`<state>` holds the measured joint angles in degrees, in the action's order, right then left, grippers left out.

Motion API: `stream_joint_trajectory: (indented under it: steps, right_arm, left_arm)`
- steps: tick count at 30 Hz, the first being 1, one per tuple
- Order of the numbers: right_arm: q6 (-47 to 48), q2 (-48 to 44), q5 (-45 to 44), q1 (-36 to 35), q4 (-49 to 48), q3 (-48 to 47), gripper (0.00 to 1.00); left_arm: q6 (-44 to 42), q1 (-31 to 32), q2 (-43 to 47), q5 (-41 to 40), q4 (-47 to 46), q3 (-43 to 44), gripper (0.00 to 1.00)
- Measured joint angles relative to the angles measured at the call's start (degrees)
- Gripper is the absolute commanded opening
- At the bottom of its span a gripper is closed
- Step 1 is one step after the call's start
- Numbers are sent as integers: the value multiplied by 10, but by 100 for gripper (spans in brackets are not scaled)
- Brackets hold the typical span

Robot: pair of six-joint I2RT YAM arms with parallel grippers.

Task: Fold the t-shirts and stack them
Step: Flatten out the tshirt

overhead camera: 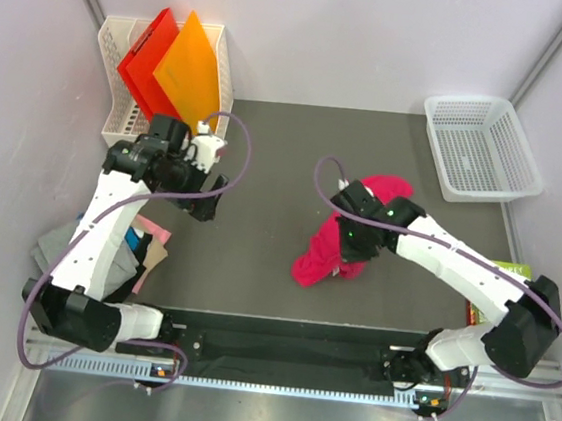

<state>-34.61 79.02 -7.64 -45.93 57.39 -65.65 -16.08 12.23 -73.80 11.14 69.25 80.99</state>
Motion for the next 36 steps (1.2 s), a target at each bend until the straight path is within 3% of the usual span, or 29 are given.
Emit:
stream_joint_trajectory:
  steps: [7,17,20,23,26,32,36]
  right_arm:
    - [21,21,-7,-109,78,-238,0]
    - [51,204,-25,-215,181,-690,0]
    - [58,219,-19,-214,180,-752,0]
    - [61,207,-19,-205,178,-740,0]
    - [66,178,-22,-176,156,-664,0]
    - [87,125,-9,-17,74,-410,0]
    - [110,125,3,68,26,-299,0]
  left_arm:
    - [6,-168,0,61,-7,3,99]
    - [6,-181,2,120,2,23,99]
    - [6,-181,5,130,3,38,99]
    - [6,-181,12,136,4,44,99]
    - [7,-181,19,140,9,44,99]
    - [7,-181,26,153,12,44,99]
    - [4,-181,33,170,18,44,99]
